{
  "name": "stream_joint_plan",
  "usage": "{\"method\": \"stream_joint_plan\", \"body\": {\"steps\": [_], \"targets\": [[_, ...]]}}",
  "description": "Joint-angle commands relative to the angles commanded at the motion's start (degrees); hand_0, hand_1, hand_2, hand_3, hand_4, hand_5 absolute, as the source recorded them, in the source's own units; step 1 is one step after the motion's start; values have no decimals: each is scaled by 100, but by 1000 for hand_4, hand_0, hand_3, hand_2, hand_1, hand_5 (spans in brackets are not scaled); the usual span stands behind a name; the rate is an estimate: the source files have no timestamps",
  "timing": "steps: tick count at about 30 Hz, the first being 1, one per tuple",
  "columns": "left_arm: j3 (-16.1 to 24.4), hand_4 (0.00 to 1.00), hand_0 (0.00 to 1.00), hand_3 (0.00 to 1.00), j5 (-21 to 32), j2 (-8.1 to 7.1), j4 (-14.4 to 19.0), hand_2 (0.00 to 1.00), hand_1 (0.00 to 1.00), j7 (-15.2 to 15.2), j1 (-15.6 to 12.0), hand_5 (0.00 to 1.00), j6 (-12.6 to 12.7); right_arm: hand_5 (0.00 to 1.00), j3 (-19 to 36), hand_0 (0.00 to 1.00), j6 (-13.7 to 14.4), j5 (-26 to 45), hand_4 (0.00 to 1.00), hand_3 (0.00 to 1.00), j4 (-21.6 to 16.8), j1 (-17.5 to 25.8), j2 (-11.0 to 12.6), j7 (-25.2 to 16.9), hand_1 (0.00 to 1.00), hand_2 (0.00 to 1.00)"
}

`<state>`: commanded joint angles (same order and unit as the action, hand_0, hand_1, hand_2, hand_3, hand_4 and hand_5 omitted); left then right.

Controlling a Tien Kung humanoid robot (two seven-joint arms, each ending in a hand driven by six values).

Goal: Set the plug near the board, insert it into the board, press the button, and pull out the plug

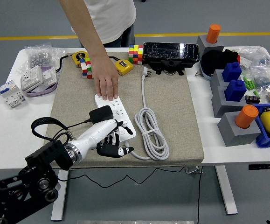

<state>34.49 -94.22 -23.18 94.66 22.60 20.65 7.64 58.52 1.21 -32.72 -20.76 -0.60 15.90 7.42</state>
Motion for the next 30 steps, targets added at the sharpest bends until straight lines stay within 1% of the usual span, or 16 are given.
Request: {"method": "stream_joint_plan", "body": {"steps": [2, 7, 9, 13, 14, 19, 21, 25, 26, 30], "targets": [[-2, 760, 67, 900, -18, 4, -25, 142, 79, 141, 9, 270, -103, 518, -7, 579, -2, 1, 979, 617, 1, -3, 3, 2, 671, 684], [-18, 760, 67, 900, -28, 9, -87, 142, 79, 207, 20, 270, -137, 518, 3, 579, -4, 6, 979, 617, 3, 0, -1, 0, 671, 684], [-25, 755, 65, 895, -34, 20, -137, 142, 81, 271, 28, 270, -201, 518, 6, 580, -3, 4, 979, 617, 5, -3, -2, 1, 672, 684], [-39, 755, 65, 895, -30, 28, -201, 142, 81, 302, 29, 270, -247, 518, 8, 580, -1, 3, 979, 617, -1, -4, 2, -1, 672, 684], [-43, 752, 64, 875, -25, 30, -225, 140, 79, 305, 32, 270, -252, 518, 7, 579, 0, 3, 980, 617, -1, -5, 2, -1, 671, 684], [-65, 752, 64, 875, -14, 54, -372, 140, 79, 335, 56, 270, -280, 518, -3, 579, -3, 7, 980, 617, -1, 0, -2, -1, 671, 684], [-73, 747, 64, 856, -12, 62, -409, 139, 79, 360, 59, 267, -295, 518, -9, 580, -3, 9, 980, 617, 0, 2, -1, -1, 671, 684], [-83, 747, 64, 856, -24, 73, -462, 139, 79, 420, 63, 267, -333, 518, -11, 580, -3, 8, 980, 617, -4, 1, 4, -1, 671, 684], [-90, 743, 65, 827, -33, 74, -476, 140, 79, 447, 67, 265, -347, 518, -8, 578, -3, 8, 980, 617, -1, -1, 2, -1, 671, 684], [-102, 743, 65, 827, -46, 71, -503, 140, 79, 511, 77, 265, -397, 518, -5, 578, -5, 12, 980, 617, 1, -1, 3, 0, 671, 684]]}}
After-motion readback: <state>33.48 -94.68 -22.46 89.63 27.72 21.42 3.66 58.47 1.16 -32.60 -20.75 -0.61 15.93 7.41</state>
